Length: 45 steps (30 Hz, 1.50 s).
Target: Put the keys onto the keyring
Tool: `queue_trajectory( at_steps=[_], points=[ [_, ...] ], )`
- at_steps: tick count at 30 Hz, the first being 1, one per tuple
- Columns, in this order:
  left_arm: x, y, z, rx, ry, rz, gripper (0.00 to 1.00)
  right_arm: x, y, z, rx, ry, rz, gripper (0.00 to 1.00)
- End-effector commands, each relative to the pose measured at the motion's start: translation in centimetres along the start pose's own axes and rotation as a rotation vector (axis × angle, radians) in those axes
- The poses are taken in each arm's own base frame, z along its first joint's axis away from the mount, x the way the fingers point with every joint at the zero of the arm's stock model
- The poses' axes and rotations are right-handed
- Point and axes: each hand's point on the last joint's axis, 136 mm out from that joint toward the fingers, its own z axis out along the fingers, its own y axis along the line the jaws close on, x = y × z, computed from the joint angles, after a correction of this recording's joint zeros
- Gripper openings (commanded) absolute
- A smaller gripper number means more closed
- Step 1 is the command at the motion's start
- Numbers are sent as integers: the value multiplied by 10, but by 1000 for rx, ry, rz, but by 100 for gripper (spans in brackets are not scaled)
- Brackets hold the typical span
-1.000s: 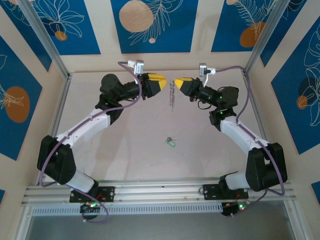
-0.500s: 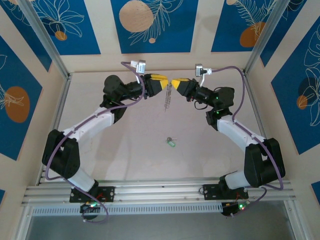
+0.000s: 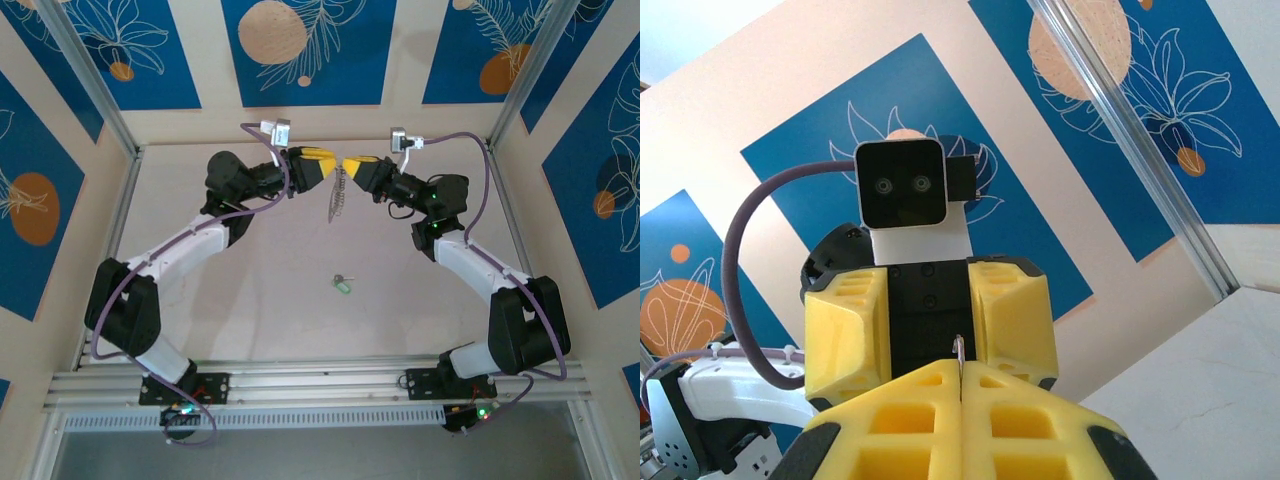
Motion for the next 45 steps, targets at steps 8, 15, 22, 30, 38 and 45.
queue_trajectory(
  at_steps=[8,15,22,30,38,45],
  points=[
    [0,-1,6,33,-4,13,38,-17,16,3,-36,-55,-53,0],
    [-1,-2,11,44,-5,16,27,-15,15,3,-34,-49,-47,0],
    [-2,-3,14,55,-4,20,12,-12,12,3,-30,-43,-41,0],
    [-3,-6,18,70,0,30,0,-10,10,1,-26,-18,-39,0],
    [3,-18,19,81,113,93,0,-24,3,-32,78,9,-70,45],
    [12,-30,16,69,279,204,0,-20,15,-44,98,102,-153,45]
  ],
)
